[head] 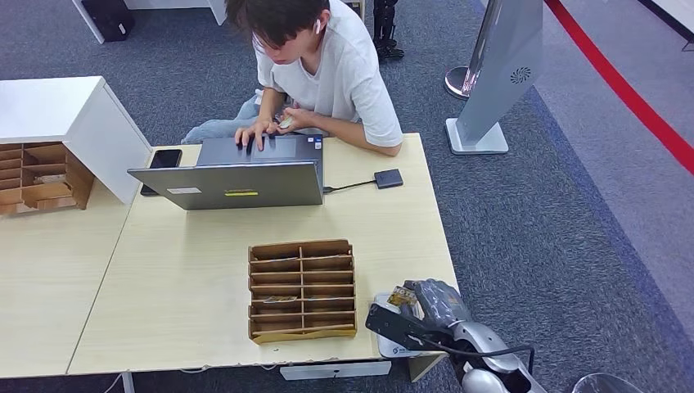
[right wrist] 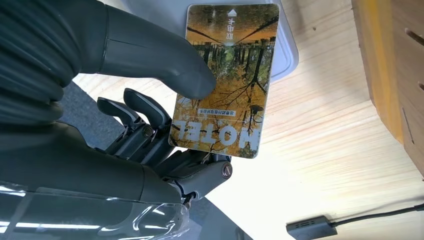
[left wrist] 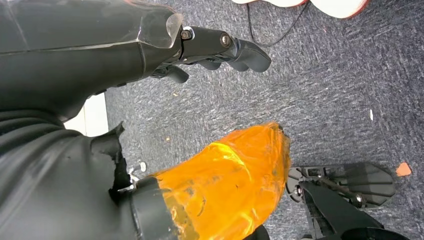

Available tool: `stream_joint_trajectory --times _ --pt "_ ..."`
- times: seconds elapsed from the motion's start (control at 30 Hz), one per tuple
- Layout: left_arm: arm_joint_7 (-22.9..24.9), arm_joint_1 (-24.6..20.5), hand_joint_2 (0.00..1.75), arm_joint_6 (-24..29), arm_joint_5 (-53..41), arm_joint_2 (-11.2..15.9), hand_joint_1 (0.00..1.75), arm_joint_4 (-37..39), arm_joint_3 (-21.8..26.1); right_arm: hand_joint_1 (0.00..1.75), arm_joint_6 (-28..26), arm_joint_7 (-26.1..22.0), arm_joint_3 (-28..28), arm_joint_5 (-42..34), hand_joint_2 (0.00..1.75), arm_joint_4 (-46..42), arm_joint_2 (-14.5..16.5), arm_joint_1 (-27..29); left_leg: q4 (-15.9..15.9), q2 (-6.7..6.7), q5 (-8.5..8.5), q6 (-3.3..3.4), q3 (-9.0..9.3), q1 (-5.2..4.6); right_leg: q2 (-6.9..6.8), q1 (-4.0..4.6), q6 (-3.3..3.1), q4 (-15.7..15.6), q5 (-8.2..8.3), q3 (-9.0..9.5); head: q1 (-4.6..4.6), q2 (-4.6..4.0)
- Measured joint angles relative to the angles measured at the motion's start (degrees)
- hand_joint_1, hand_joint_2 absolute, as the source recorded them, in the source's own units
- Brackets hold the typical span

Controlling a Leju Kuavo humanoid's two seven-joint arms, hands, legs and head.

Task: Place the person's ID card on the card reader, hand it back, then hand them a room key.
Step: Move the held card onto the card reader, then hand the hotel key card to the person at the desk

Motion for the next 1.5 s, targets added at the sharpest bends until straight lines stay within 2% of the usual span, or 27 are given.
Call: stream_joint_trajectory --times 0.63,1.5 --pt "0.52 -0.21 0.00 -0.18 -0.04 -0.25 0.00 0.00 -0.05 1.75 0.91 0.07 0.16 1.50 1.75 2.12 2.12 0.06 0.00 0.00 0.00 0.00 0.00 0.00 0.00 0.00 0.00 0.00 0.00 0.00 0.00 0.01" --pt "0.55 -0.19 0.00 -0.25 0.27 -0.25 0.00 0.00 -0.07 1.75 0.40 1.10 0.03 3.62 1.75 2.39 2.73 0.13 0.00 0.00 0.00 0.00 0.00 0.00 0.00 0.00 0.00 0.00 0.00 0.00 0.00 0.00"
